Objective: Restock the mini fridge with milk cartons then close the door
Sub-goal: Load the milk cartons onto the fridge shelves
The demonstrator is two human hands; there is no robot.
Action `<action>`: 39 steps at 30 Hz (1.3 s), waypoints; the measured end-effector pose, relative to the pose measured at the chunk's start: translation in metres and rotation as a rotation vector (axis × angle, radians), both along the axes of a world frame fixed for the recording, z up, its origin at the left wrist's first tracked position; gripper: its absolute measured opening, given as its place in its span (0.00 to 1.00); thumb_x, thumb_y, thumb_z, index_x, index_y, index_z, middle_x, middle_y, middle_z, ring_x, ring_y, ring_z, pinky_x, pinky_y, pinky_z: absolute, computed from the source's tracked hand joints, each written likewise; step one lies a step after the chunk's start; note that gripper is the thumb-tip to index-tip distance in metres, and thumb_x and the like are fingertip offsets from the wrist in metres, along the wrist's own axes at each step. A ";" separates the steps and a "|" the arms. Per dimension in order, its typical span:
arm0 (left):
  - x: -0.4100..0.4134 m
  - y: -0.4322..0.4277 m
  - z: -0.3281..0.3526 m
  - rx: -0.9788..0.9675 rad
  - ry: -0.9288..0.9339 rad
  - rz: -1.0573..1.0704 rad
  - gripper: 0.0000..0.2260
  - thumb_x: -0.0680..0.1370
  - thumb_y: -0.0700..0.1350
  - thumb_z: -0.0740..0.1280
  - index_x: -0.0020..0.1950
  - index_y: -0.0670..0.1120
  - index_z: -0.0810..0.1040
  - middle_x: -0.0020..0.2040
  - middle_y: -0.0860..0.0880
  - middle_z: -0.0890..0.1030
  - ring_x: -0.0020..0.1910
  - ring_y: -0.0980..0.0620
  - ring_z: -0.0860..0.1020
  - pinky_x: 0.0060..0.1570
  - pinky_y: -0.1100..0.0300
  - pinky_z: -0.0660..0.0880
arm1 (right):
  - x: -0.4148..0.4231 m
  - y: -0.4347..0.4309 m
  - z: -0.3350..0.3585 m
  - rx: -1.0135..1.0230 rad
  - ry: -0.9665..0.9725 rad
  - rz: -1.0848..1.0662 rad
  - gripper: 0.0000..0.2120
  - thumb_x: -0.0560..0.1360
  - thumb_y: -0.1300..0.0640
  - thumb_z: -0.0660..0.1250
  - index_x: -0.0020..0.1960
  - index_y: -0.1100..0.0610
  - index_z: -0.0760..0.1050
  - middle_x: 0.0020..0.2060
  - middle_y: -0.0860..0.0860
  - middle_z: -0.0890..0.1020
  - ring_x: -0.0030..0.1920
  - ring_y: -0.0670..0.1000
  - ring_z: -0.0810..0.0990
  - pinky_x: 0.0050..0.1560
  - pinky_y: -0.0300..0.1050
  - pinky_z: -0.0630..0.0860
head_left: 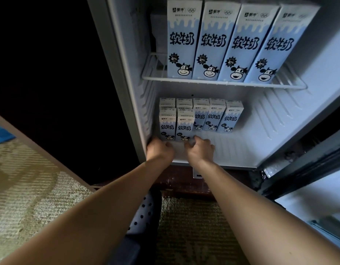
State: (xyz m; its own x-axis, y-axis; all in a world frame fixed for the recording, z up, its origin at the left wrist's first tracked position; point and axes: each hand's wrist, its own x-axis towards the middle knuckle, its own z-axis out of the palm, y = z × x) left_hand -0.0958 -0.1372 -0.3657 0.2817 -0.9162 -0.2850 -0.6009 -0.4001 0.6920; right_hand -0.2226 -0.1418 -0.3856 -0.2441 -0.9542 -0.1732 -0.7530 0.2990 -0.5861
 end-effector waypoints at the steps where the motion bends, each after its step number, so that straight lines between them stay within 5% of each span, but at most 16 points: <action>1: 0.002 0.005 0.005 0.032 0.017 -0.039 0.17 0.80 0.45 0.63 0.66 0.39 0.71 0.61 0.39 0.79 0.58 0.39 0.78 0.50 0.55 0.75 | -0.002 0.004 0.004 0.023 -0.017 0.011 0.16 0.81 0.48 0.61 0.59 0.59 0.77 0.56 0.60 0.76 0.60 0.62 0.71 0.51 0.47 0.64; 5: 0.014 0.034 0.026 0.168 -0.039 -0.284 0.23 0.79 0.47 0.64 0.72 0.41 0.66 0.62 0.41 0.77 0.54 0.43 0.77 0.44 0.58 0.71 | -0.010 0.025 0.033 0.200 -0.003 0.195 0.23 0.80 0.47 0.62 0.70 0.59 0.71 0.64 0.59 0.74 0.68 0.61 0.69 0.61 0.50 0.72; 8: 0.020 0.053 0.053 0.179 -0.149 -0.470 0.30 0.79 0.49 0.65 0.78 0.43 0.60 0.71 0.42 0.70 0.67 0.43 0.72 0.58 0.55 0.72 | -0.014 0.046 0.066 0.311 -0.036 0.288 0.30 0.80 0.45 0.63 0.78 0.56 0.63 0.74 0.56 0.68 0.73 0.59 0.66 0.71 0.53 0.68; 10: 0.023 0.067 0.081 0.137 -0.199 -0.553 0.29 0.80 0.49 0.64 0.79 0.44 0.60 0.74 0.43 0.67 0.70 0.43 0.70 0.63 0.55 0.71 | -0.019 0.066 0.094 0.316 -0.087 0.306 0.30 0.80 0.46 0.63 0.78 0.55 0.62 0.75 0.54 0.67 0.71 0.56 0.70 0.66 0.48 0.71; 13: 0.021 0.096 0.129 0.070 -0.305 -0.672 0.29 0.81 0.50 0.63 0.79 0.45 0.58 0.76 0.44 0.63 0.73 0.42 0.66 0.69 0.51 0.68 | -0.034 0.109 0.145 0.252 -0.087 0.320 0.29 0.81 0.48 0.63 0.79 0.54 0.62 0.74 0.53 0.69 0.62 0.54 0.77 0.53 0.44 0.76; 21: -0.036 0.201 0.251 -0.110 -0.219 -0.871 0.25 0.81 0.54 0.63 0.77 0.51 0.64 0.77 0.49 0.63 0.75 0.48 0.64 0.71 0.53 0.64 | -0.107 0.269 0.266 -0.035 0.057 0.344 0.26 0.82 0.48 0.63 0.78 0.51 0.64 0.77 0.48 0.66 0.75 0.48 0.64 0.70 0.39 0.60; 27: -0.119 0.293 0.318 -0.329 -0.434 -1.152 0.25 0.81 0.56 0.60 0.77 0.51 0.63 0.78 0.51 0.61 0.77 0.50 0.58 0.74 0.43 0.54 | -0.184 0.392 0.312 -0.151 0.161 0.209 0.21 0.81 0.53 0.65 0.74 0.55 0.70 0.71 0.50 0.72 0.73 0.49 0.66 0.67 0.31 0.55; 35: -0.234 0.375 0.307 -0.393 -0.484 -1.320 0.25 0.82 0.56 0.60 0.78 0.51 0.62 0.78 0.49 0.62 0.77 0.46 0.59 0.75 0.40 0.55 | -0.260 0.503 0.310 -0.133 0.195 -0.007 0.22 0.81 0.50 0.64 0.75 0.51 0.69 0.72 0.47 0.71 0.73 0.46 0.67 0.72 0.43 0.64; 39: -0.271 0.398 0.269 -0.331 -0.507 -1.353 0.24 0.82 0.56 0.60 0.76 0.51 0.65 0.75 0.48 0.66 0.74 0.46 0.64 0.73 0.41 0.58 | -0.279 0.529 0.278 -0.080 0.125 -0.091 0.22 0.82 0.51 0.63 0.75 0.50 0.68 0.71 0.46 0.71 0.70 0.47 0.69 0.66 0.39 0.65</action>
